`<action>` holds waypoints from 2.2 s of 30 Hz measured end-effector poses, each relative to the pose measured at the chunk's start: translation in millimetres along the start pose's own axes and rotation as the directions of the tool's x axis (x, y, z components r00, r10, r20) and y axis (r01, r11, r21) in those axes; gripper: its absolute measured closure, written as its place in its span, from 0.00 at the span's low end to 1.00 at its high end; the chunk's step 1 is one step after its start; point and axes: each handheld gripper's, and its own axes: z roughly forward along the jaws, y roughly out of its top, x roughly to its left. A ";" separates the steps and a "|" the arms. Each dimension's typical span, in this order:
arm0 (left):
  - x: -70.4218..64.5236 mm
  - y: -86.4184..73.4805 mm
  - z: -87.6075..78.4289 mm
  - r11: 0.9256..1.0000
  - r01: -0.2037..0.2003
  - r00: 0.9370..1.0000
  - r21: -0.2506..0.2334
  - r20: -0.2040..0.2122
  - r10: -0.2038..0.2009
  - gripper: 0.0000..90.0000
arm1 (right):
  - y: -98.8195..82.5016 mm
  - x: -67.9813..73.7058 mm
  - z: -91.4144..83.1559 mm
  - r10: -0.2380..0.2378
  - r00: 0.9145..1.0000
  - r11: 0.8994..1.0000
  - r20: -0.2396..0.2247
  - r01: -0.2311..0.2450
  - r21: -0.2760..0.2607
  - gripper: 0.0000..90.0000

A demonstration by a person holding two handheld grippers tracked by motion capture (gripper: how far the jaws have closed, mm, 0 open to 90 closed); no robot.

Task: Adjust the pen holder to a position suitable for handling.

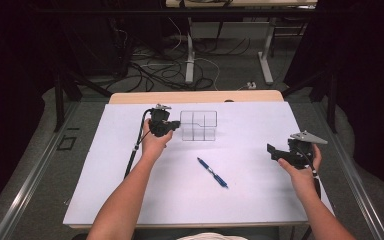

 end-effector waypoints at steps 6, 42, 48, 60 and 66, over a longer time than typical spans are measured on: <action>-3.9 -1.2 0.5 1.000 -0.001 1.000 -0.001 0.003 0.001 1.00 | 0.1 0.2 0.3 -0.001 1.000 1.000 -0.003 0.000 -0.002 0.17; -17.0 -9.8 -52.8 0.996 0.003 0.999 -0.084 0.039 0.000 0.63 | 1.5 7.8 -0.6 0.012 1.000 1.000 -0.018 -0.012 0.009 0.02; -20.8 -13.9 -68.9 0.994 -0.029 0.999 -0.107 0.015 0.031 0.50 | 1.9 10.2 -1.6 0.006 1.000 1.000 -0.030 -0.006 0.008 0.00; -25.2 -31.9 -80.6 0.984 -0.046 0.999 -0.169 -0.031 0.042 0.20 | 4.1 17.3 -2.2 -0.005 1.000 1.000 -0.023 0.004 -0.003 0.00; -23.7 -38.6 -81.8 0.986 -0.039 0.999 -0.165 -0.028 0.035 0.09 | 4.9 19.6 -2.4 -0.019 0.999 1.000 -0.038 0.018 -0.004 0.00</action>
